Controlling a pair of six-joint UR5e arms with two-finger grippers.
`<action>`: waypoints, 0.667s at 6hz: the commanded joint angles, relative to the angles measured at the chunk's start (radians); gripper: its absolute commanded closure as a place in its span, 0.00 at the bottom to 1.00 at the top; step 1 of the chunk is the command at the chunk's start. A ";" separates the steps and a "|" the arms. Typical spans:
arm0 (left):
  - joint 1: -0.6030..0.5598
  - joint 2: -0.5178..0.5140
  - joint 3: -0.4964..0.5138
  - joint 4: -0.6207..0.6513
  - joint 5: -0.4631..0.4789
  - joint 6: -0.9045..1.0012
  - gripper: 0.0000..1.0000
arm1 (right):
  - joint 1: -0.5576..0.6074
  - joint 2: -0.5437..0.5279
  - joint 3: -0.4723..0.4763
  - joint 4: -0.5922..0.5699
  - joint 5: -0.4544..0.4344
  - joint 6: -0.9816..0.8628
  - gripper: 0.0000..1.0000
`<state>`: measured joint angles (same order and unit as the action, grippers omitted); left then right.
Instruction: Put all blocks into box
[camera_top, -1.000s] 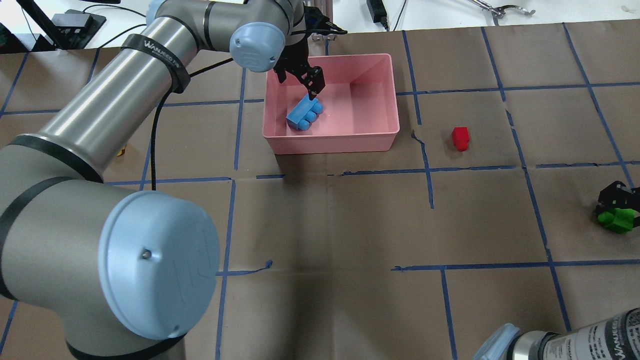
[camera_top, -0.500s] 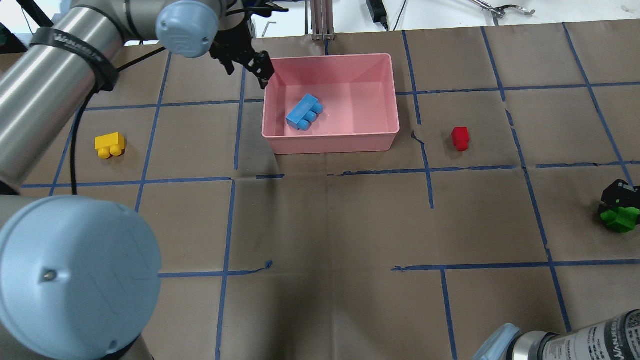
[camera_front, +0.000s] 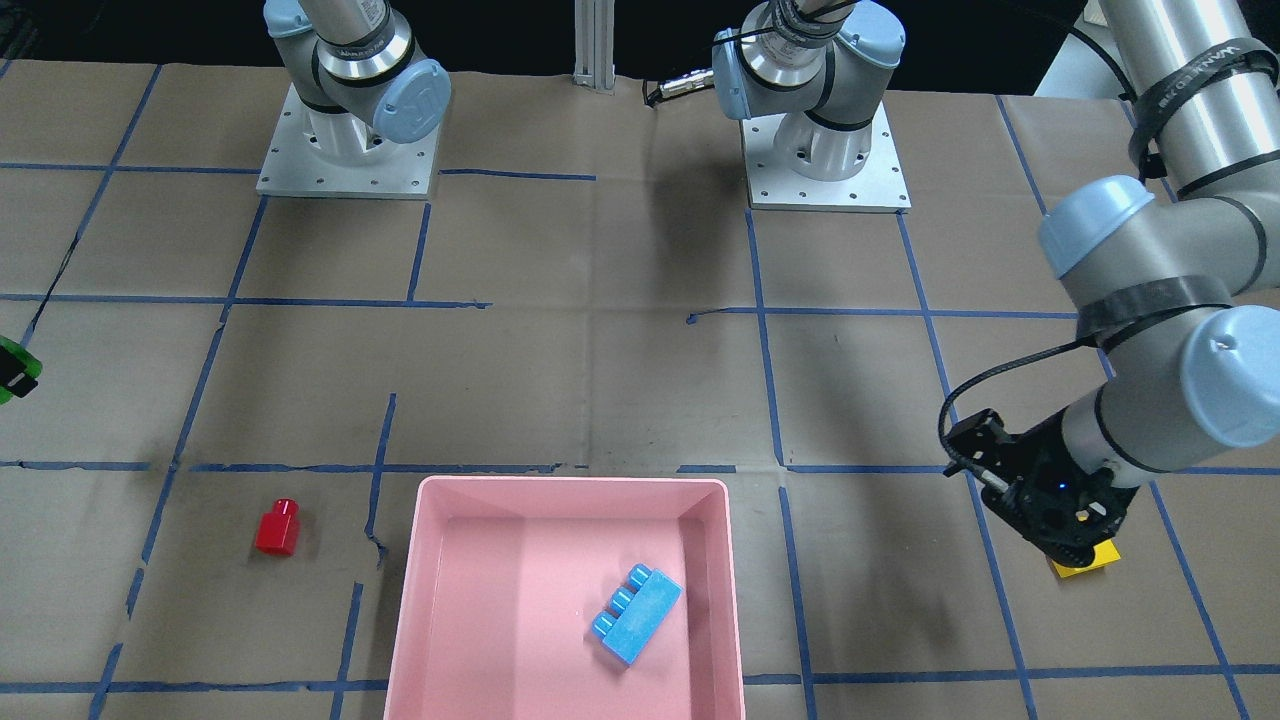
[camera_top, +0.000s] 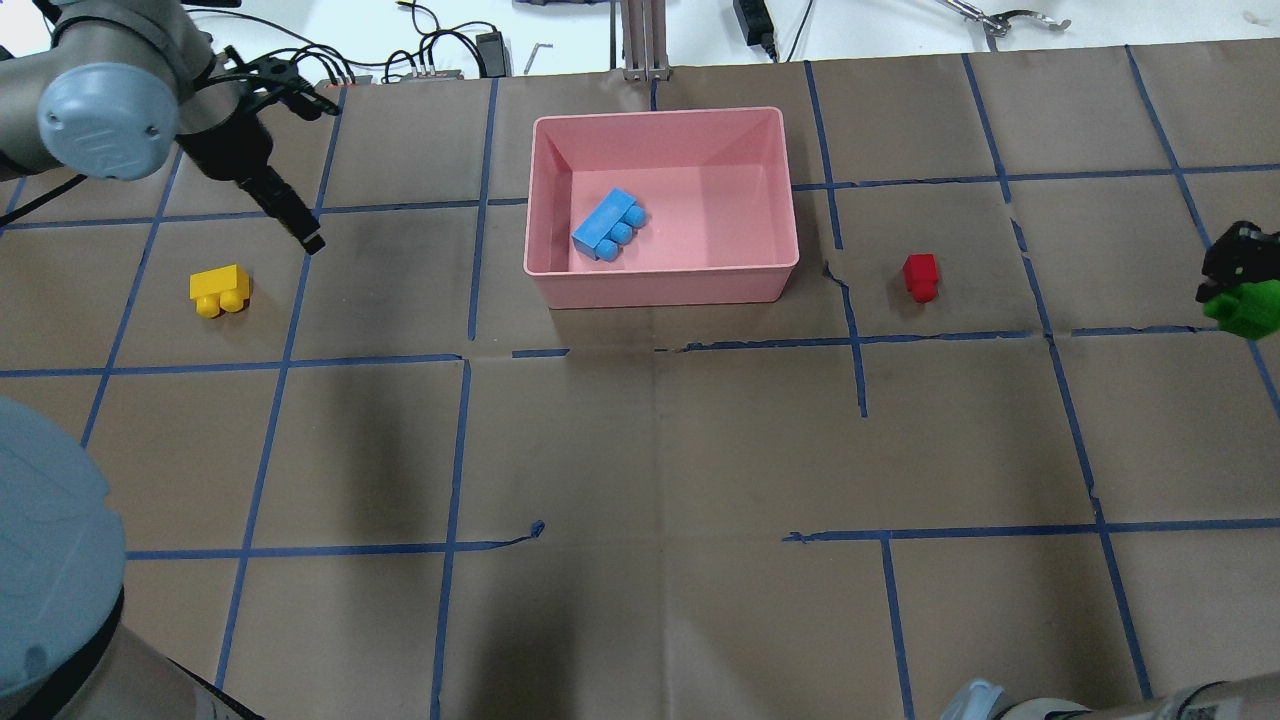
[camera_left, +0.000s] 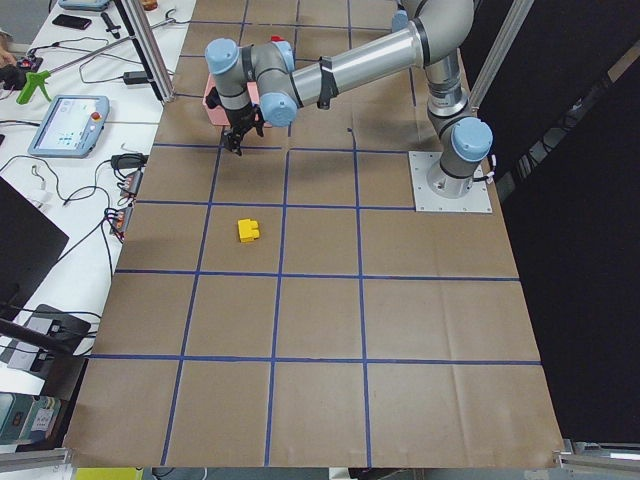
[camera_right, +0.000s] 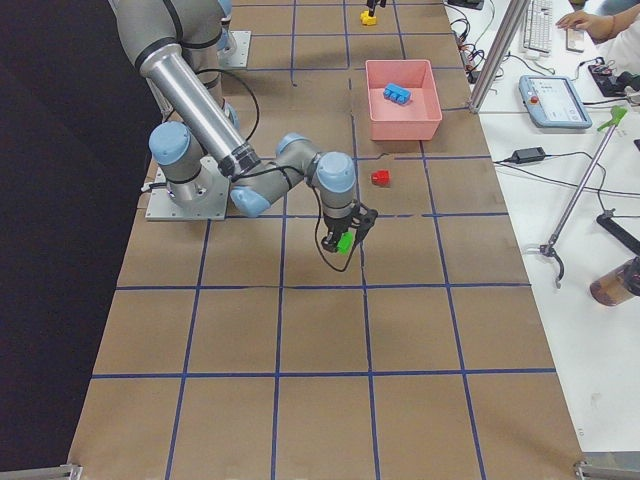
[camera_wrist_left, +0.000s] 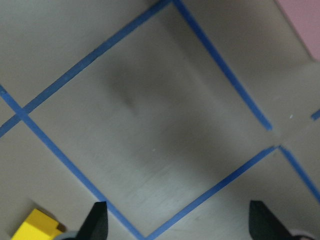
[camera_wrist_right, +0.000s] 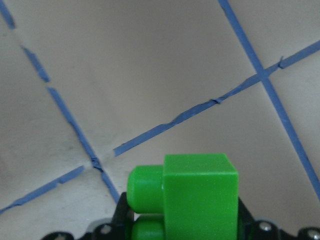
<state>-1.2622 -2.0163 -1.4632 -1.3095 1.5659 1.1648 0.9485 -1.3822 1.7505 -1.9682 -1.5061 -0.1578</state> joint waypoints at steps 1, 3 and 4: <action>0.101 -0.056 -0.013 0.153 0.002 0.264 0.03 | 0.218 0.032 -0.220 0.211 0.003 0.061 0.68; 0.153 -0.157 -0.017 0.291 -0.013 0.402 0.02 | 0.501 0.118 -0.334 0.203 0.009 0.214 0.72; 0.174 -0.168 -0.049 0.302 -0.004 0.444 0.02 | 0.632 0.208 -0.423 0.193 0.009 0.310 0.72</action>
<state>-1.1084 -2.1637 -1.4884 -1.0301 1.5564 1.5610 1.4448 -1.2536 1.4090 -1.7683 -1.4985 0.0628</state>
